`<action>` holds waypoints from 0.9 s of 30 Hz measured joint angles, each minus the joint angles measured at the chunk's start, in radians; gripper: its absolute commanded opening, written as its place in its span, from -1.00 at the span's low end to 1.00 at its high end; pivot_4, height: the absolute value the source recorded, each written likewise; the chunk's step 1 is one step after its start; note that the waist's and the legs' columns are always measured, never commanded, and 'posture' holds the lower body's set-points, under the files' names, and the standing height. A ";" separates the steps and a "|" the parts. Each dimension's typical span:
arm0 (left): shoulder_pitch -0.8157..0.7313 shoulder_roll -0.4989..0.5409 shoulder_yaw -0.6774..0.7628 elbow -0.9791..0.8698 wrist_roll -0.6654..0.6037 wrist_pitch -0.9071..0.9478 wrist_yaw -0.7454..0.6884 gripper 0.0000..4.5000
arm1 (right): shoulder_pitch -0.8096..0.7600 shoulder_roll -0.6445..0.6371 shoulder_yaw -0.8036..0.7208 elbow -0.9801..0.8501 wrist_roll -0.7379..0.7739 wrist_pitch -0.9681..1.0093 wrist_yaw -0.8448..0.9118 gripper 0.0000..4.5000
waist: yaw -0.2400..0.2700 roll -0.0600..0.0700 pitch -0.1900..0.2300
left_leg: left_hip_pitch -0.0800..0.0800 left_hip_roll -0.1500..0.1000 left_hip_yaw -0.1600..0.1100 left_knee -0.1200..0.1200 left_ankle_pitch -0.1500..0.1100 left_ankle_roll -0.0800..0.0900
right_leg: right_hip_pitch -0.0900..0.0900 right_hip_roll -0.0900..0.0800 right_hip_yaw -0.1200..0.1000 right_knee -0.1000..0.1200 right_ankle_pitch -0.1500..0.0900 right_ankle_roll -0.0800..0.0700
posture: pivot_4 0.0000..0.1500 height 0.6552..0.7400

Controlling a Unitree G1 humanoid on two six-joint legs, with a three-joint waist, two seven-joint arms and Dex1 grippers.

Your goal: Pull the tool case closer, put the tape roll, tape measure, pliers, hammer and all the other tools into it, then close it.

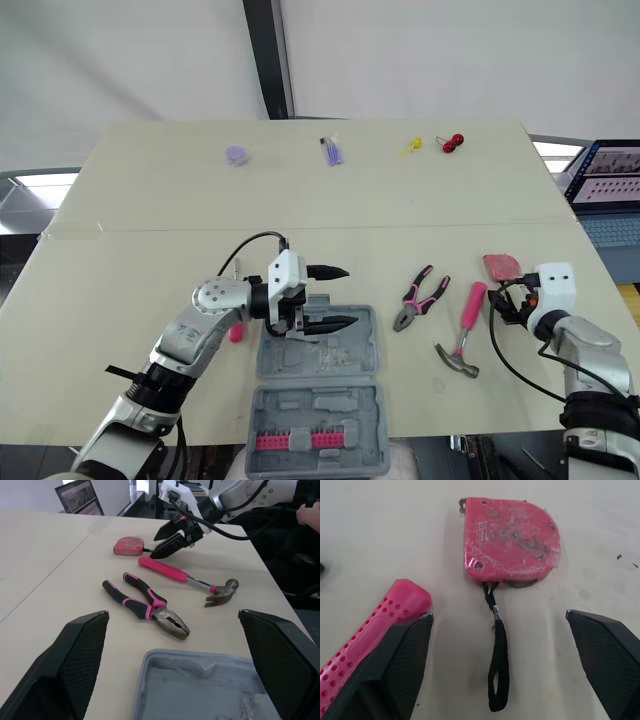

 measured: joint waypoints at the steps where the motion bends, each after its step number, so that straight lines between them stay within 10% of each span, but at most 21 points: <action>1: 0.002 0.000 -0.001 -0.001 0.001 0.000 0.001 1.00 | 0.000 0.000 0.000 0.000 0.000 0.001 0.000 0.44 | 0.001 0.000 0.000 | 0.000 0.000 0.000 0.000 0.000 0.000 | 0.000 0.000 0.000 0.000 0.000 0.000 | 1.00 1.00; 21: 0.001 -0.021 -0.012 0.006 0.016 -0.036 0.009 1.00 | -0.065 0.002 0.002 0.134 -0.022 -0.049 -0.003 0.44 | 0.000 0.000 0.000 | 0.000 0.000 0.000 0.000 0.000 0.000 | 0.000 0.000 0.000 0.000 0.000 0.000 | 1.00 1.00; 27: 0.000 -0.031 -0.012 0.006 0.018 -0.037 0.010 1.00 | -0.093 0.004 0.020 0.177 -0.036 -0.088 -0.002 -0.61 | 0.000 0.000 0.000 | 0.000 0.000 0.000 0.000 0.000 0.000 | 0.000 0.000 0.000 0.000 0.000 0.000 | 1.00 1.00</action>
